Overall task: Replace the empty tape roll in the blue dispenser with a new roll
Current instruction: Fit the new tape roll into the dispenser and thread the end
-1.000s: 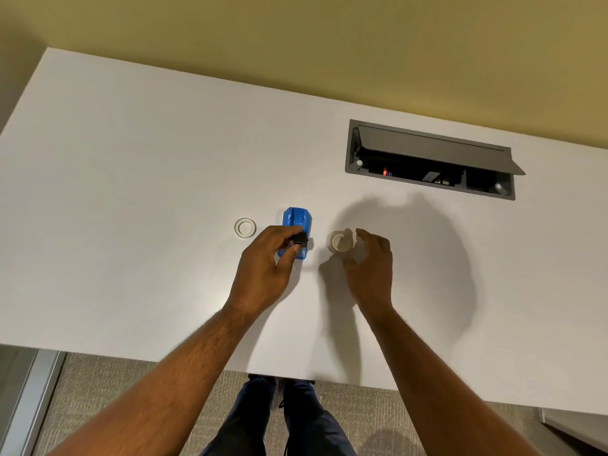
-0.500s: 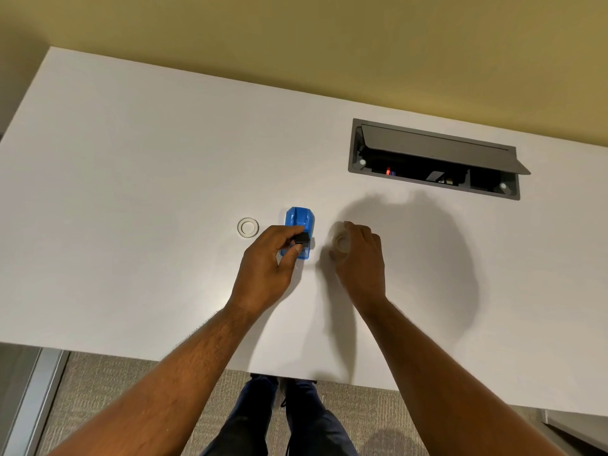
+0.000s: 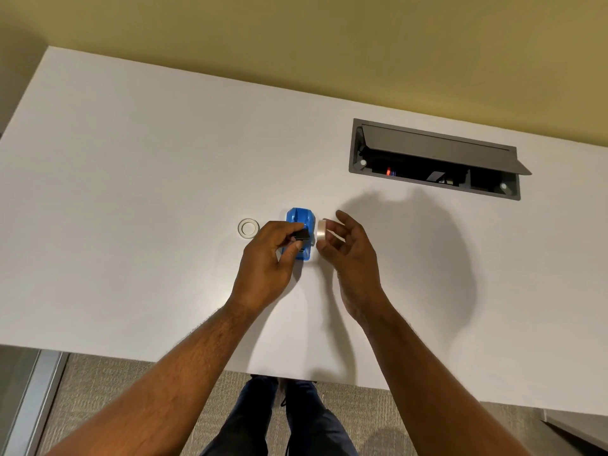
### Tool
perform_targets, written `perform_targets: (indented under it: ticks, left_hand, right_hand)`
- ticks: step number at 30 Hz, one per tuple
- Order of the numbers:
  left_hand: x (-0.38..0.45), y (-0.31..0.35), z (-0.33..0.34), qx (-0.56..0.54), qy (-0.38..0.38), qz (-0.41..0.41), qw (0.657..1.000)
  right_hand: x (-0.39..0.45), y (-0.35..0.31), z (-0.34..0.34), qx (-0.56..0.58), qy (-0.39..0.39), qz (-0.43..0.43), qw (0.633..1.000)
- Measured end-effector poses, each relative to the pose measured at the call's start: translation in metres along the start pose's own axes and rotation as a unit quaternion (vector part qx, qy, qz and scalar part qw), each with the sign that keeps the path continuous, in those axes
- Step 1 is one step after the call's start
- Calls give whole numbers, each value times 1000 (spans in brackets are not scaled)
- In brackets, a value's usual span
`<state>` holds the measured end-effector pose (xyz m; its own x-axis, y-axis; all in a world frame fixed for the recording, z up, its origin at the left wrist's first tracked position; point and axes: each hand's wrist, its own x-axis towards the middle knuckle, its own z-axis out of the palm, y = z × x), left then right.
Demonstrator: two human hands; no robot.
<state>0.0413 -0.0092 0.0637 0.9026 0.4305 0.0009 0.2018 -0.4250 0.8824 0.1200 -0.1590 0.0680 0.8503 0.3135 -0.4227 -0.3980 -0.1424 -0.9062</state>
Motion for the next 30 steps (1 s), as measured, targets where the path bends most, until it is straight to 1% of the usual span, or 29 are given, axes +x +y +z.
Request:
perform_targets:
  ticks: [6, 15, 18, 22, 23, 27, 30]
  left_hand:
    - [4, 5, -2, -6, 0, 4, 1000]
    - [7, 12, -7, -1, -7, 7, 1000]
    - [9, 12, -8, 0, -3, -5, 1000]
    - [10, 11, -9, -64, 4, -66, 996]
    - [10, 11, -9, -76, 2, -71, 995]
    - [11, 10, -10, -79, 7, -31, 996]
    - [13, 7, -12, -101, 6, -47, 994]
  right_hand:
    - [-2, 1, 7, 45, -42, 3, 998]
    - [-1, -4, 13, 41, -49, 3, 998]
    - [-1, -6, 14, 43, -52, 4, 998]
    - [-1, -8, 15, 45, -53, 4, 998]
    - [-1, -8, 15, 46, -51, 4, 998]
    - [0, -7, 16, 51, -53, 3, 997]
    - [-1, -7, 16, 59, -56, 7, 997]
